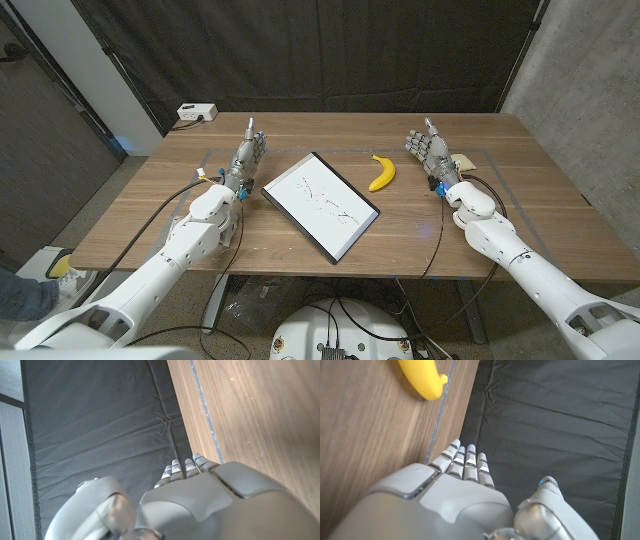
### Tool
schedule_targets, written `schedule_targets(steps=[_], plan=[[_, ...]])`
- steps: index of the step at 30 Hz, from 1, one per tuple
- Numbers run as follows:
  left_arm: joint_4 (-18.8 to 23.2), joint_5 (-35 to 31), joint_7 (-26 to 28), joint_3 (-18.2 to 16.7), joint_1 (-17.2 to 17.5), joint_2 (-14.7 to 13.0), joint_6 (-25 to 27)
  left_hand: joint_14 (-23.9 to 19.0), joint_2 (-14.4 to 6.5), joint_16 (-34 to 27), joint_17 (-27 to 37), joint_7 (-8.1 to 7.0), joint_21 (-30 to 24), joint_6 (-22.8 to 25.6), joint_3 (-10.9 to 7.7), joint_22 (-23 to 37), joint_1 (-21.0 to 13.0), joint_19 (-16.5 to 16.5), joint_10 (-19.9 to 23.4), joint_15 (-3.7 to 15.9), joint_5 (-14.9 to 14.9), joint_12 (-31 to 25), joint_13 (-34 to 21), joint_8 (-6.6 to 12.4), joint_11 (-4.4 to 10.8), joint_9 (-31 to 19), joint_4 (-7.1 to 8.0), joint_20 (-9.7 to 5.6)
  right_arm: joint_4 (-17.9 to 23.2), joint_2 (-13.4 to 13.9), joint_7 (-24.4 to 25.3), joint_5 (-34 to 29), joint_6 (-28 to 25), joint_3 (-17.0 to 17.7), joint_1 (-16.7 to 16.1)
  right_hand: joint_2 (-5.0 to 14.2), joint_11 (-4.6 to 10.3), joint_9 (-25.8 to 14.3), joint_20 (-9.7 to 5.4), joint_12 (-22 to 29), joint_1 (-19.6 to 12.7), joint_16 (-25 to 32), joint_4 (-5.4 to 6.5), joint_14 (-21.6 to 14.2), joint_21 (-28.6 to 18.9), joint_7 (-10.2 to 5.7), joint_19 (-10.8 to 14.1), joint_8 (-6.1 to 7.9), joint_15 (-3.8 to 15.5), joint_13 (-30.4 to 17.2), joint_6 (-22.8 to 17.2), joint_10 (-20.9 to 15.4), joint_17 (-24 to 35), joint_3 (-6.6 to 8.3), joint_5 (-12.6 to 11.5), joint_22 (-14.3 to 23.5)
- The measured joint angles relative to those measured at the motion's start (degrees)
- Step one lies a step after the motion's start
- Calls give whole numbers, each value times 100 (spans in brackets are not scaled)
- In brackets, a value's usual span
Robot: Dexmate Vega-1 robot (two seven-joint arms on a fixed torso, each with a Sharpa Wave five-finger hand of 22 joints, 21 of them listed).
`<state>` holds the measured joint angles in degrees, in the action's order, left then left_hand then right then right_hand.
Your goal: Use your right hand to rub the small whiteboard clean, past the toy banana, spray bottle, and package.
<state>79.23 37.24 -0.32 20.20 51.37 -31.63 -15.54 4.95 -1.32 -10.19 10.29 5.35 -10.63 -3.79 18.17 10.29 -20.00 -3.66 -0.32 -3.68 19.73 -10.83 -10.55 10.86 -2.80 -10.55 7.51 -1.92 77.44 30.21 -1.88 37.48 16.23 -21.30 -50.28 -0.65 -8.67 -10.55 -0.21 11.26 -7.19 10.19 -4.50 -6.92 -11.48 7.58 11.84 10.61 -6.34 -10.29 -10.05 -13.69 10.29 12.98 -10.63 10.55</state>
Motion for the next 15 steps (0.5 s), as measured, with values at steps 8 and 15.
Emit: schedule_targets(steps=[8, 15], plan=[[399, 6, 53, -69, 227, -222, 111, 31, -15, 0, 0, 29, 0, -31, 0, 0, -14, -48, -20, 30, 0, 0, 0, 0, -20, 0, 0, 48, 309, 110, 133, -30, -56, 3, -212, 0, 0, 0, 0, 0, 0, 0, 0, 0, 0, 0, 0, 0, 0, 0, 0, 0, -1, 0, 0, 0], [740, 95, 78, -202, 451, -459, 238, 52, -61, 0, 0, 40, 0, -83, -19, -1, -61, -79, -32, 9, 0, 0, 1, 0, -31, 0, -18, 79, 649, 216, 331, -169, -91, 9, -412, 0, 0, 1, 0, 0, 0, 0, 0, 0, 0, -1, -1, 21, 1, 0, 1, 0, -1, -1, 0, 0]])
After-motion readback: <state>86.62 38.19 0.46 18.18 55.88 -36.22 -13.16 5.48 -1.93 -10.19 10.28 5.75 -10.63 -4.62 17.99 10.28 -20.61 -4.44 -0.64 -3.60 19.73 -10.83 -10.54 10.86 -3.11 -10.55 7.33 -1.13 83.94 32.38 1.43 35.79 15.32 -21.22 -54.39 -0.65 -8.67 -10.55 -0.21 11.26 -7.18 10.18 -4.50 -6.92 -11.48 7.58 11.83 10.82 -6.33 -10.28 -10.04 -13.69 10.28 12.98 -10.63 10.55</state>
